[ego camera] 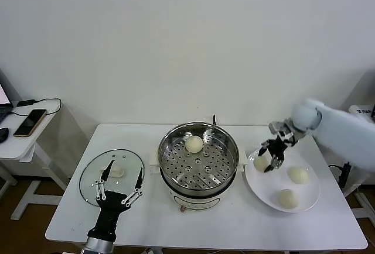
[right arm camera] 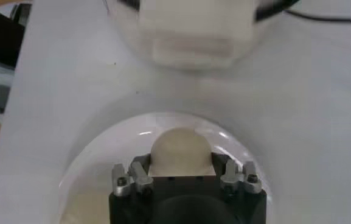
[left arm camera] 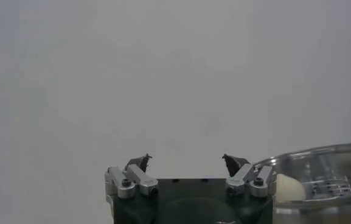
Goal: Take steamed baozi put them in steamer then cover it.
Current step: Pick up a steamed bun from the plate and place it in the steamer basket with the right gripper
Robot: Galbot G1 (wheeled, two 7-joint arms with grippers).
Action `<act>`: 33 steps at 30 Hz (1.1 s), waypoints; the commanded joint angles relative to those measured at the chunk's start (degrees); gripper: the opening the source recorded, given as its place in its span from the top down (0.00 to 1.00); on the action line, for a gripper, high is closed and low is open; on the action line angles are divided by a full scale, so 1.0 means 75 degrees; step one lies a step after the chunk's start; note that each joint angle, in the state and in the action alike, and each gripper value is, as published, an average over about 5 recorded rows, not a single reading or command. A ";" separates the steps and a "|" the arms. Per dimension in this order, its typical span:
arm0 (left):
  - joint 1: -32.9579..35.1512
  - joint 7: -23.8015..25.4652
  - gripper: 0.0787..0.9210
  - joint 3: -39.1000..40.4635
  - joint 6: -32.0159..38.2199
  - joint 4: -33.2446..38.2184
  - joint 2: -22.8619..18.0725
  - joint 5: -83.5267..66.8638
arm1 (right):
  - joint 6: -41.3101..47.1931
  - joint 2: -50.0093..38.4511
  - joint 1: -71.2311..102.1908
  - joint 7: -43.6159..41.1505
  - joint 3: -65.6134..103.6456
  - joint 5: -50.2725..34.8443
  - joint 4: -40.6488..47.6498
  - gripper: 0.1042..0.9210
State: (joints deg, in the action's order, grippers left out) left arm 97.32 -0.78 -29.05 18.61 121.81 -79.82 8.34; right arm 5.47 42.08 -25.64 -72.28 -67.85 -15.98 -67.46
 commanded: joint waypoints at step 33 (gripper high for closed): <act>-0.0180 -0.0009 0.12 0.0264 -0.0056 0.0115 -0.0034 0.0001 | 0.2045 0.4501 -0.1637 0.2101 -0.2483 -0.3107 -0.0970 0.36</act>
State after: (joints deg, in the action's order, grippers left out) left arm 96.00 -0.83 -27.12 18.27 122.82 -80.05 8.31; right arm 18.96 71.24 -40.88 -60.94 -85.28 -37.47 -75.78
